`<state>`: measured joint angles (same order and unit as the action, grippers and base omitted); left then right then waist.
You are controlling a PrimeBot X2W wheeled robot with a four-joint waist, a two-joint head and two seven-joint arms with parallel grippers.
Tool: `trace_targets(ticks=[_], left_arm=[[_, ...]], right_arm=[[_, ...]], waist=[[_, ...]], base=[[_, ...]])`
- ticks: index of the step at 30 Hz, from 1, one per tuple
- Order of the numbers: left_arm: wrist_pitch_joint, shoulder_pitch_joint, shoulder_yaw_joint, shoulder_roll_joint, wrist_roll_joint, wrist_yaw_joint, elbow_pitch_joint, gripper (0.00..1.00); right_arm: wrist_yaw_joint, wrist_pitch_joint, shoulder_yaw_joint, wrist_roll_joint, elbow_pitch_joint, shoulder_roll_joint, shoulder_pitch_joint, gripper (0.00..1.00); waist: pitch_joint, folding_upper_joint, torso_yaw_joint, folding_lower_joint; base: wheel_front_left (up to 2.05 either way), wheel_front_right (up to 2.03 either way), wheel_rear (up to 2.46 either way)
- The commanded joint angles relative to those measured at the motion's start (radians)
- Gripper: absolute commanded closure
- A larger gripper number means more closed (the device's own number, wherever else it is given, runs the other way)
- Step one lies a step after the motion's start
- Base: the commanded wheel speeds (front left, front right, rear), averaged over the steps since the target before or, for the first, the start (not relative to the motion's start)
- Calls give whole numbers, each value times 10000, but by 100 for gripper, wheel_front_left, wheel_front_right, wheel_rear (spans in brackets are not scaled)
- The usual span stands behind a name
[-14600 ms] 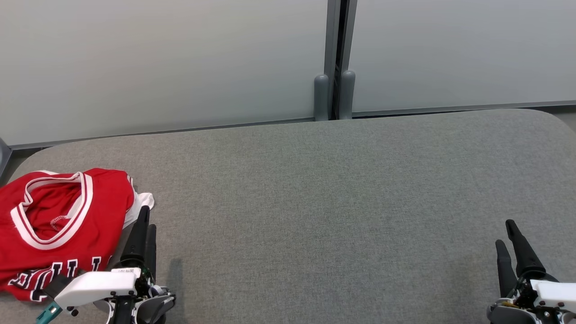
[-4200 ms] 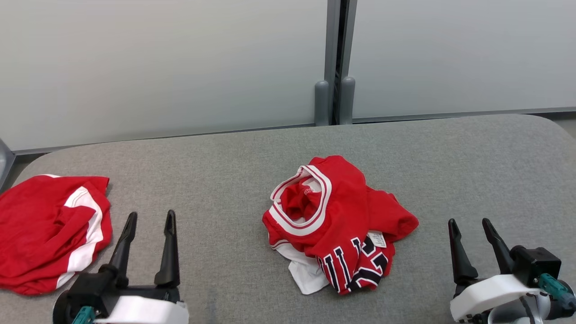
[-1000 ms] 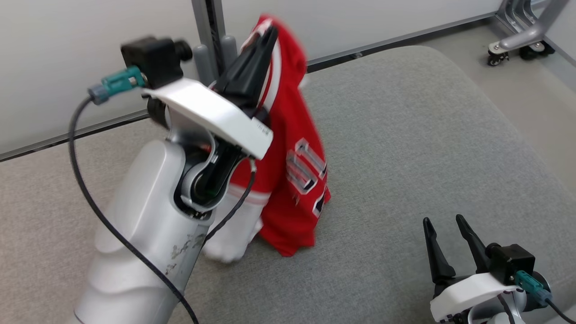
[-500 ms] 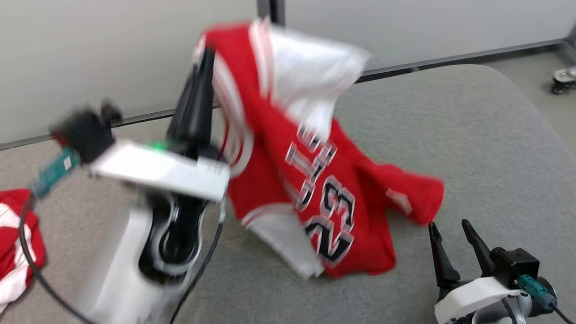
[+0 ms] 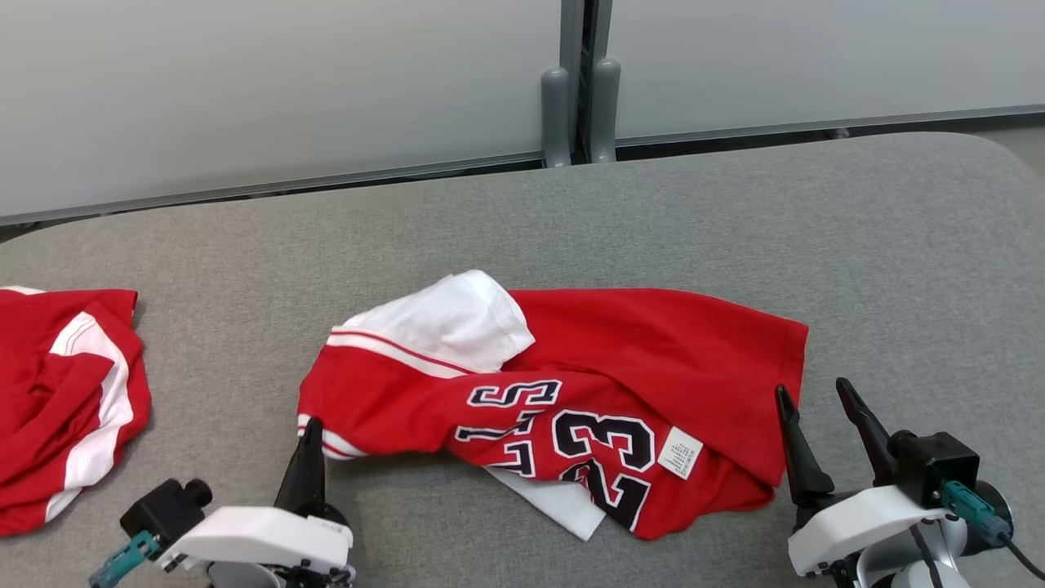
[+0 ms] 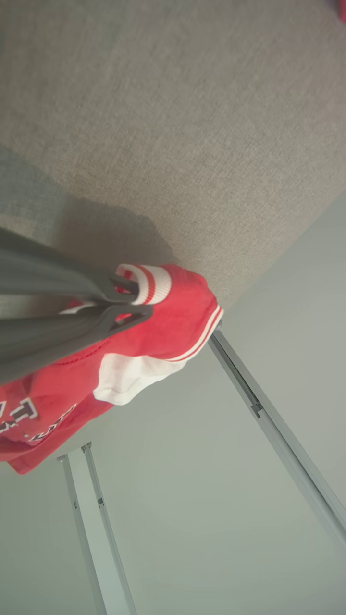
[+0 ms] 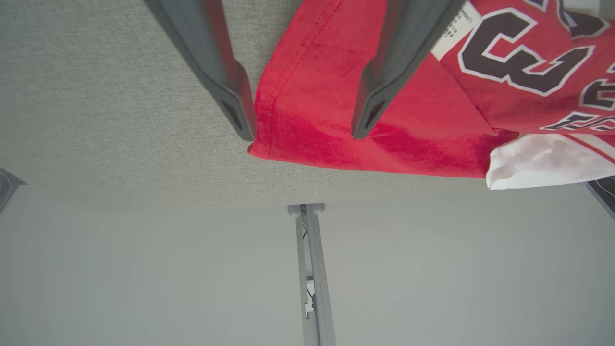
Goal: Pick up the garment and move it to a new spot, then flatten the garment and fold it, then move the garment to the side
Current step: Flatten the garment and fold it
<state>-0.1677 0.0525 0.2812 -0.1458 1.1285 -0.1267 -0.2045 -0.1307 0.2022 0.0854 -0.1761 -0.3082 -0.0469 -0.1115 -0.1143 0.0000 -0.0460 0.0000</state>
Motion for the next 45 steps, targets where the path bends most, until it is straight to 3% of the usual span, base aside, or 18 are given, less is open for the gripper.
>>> trace_targets(ticks=[1, 7, 10, 18, 26, 27, 28, 29, 30, 31, 40, 41, 42, 45], left_arm=[[-69, -202, -105, -54, 127, 55, -16, 100], [58, -714, -148, -221, 246, 60, 267, 100], [75, -1094, -209, -362, 182, -173, 559, 100], [252, -1290, 118, -352, 87, -206, 1106, 100], [335, -1080, 419, -303, -126, -205, 1152, 100], [350, -1074, 433, -321, -142, -220, 1147, 100], [385, -1068, 449, -342, -154, -223, 1141, 100], [401, -1069, 460, -361, -166, -248, 1127, 100], [413, -1077, 465, -379, -177, -251, 1120, 100], [432, -1093, 464, -396, -182, -274, 1104, 100], [465, -1149, 514, -410, -156, -234, 1029, 100], [472, -1124, 521, -403, -154, -204, 1029, 100], [476, -1106, 535, -394, -141, -169, 1035, 100], [480, -1081, 565, -402, -136, -111, 1044, 100]], right_arm=[[-2, -73, -46, 59, 83, -66, 113, 0], [-2, -140, -114, 111, 66, -68, 135, 0], [-2, -366, -171, 67, -3, -66, 208, 0], [-4, -2379, -656, -270, -556, -69, 177, 0], [-4, -3584, -403, -1039, -1317, -62, -597, 0], [-4, -3729, -409, -1143, -1458, -68, -716, 6], [-4, -3769, -346, -1193, -1525, -66, -835, 51], [-4, -3768, -304, -1273, -1579, -63, -947, 59], [-4, -3718, -266, -1354, -1630, -66, -1022, 87], [-4, -3649, -235, -1407, -1668, -65, -1072, 100], [-4, -3387, -977, -800, -1578, -59, -1396, 100], [-4, -3467, -1024, -772, -1498, -63, -1390, 73], [-4, -3545, -1060, -790, -1420, -63, -1337, 0], [-4, -3853, -1284, -689, -1237, -70, -1063, 0]], waist=[[-20, 0, 65, 0], [-41, 0, 180, 0], [0, 0, 243, 0], [112, 0, 382, 0], [197, 0, 517, 0], [195, 0, 543, 0], [191, 0, 576, 0], [186, 0, 610, 0], [183, 0, 640, 0], [189, 0, 671, 0], [236, 0, 915, 0], [245, 0, 945, 0], [254, 0, 974, 0], [256, 0, 1008, 0]], base=[[0, 0, 0], [0, 0, 0], [0, 0, 0], [0, 0, 0], [0, 0, 0], [0, 0, 0], [0, 0, 0], [0, 0, 0], [0, 0, 0], [0, 0, 0], [0, 0, 0], [0, 0, 0], [0, 0, 0], [0, 0, 0]])
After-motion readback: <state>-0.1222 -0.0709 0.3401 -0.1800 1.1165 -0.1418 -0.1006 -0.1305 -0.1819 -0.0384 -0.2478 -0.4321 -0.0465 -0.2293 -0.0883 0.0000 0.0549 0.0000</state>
